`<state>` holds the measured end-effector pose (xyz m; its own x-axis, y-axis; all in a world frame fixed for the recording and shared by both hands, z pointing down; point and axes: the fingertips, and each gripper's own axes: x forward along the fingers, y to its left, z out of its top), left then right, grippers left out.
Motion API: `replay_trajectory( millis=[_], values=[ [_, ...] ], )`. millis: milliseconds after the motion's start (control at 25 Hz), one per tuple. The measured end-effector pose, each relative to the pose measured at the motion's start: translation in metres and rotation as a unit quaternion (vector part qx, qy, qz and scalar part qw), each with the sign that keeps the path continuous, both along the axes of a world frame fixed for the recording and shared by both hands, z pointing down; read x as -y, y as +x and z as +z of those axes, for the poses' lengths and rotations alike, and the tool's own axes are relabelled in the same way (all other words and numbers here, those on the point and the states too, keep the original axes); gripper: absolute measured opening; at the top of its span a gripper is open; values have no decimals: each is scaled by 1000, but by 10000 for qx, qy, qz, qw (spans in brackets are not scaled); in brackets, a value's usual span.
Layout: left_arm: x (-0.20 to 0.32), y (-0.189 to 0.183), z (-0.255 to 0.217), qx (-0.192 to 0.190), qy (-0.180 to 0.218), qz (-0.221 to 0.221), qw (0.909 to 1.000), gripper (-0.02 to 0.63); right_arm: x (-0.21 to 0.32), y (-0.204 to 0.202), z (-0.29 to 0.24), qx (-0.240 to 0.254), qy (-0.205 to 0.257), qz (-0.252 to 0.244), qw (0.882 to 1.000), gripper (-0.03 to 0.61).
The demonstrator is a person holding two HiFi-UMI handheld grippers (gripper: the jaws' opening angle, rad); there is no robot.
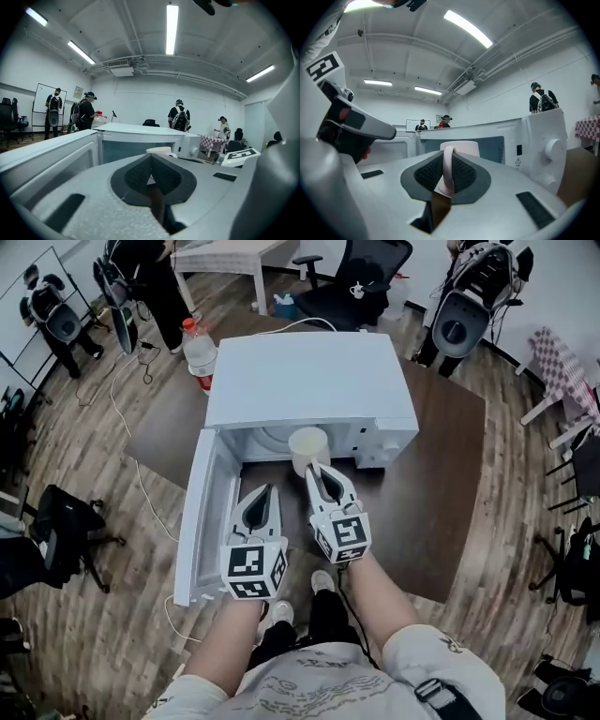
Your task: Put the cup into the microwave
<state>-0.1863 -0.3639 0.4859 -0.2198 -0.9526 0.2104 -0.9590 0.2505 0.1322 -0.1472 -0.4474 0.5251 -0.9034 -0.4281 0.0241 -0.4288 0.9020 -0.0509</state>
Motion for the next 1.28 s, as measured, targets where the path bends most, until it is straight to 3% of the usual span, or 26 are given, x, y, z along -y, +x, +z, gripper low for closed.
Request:
replay_trajectory(
  millis=[320,720,880,960,1280],
  values=[
    [12,-22,41,-61,-216,-352,9991,14,42,-54,36,79,34,-235,9997,40],
    [17,-40,63,-84,-388,-457,9982,14,77,-95,65,-90,111,-134,9998,40],
    [18,-45,64,-128,-391,-447,9981,14,80,-101,67,-207,174,113,9996,45],
    [18,-45,63,-145,-406,-417,9982,14,77,-100,72,-369,109,162,9991,120],
    [16,-46,57,-159,-439,-278,9985,14,75,-80,92,-924,-124,624,9937,150]
  ],
)
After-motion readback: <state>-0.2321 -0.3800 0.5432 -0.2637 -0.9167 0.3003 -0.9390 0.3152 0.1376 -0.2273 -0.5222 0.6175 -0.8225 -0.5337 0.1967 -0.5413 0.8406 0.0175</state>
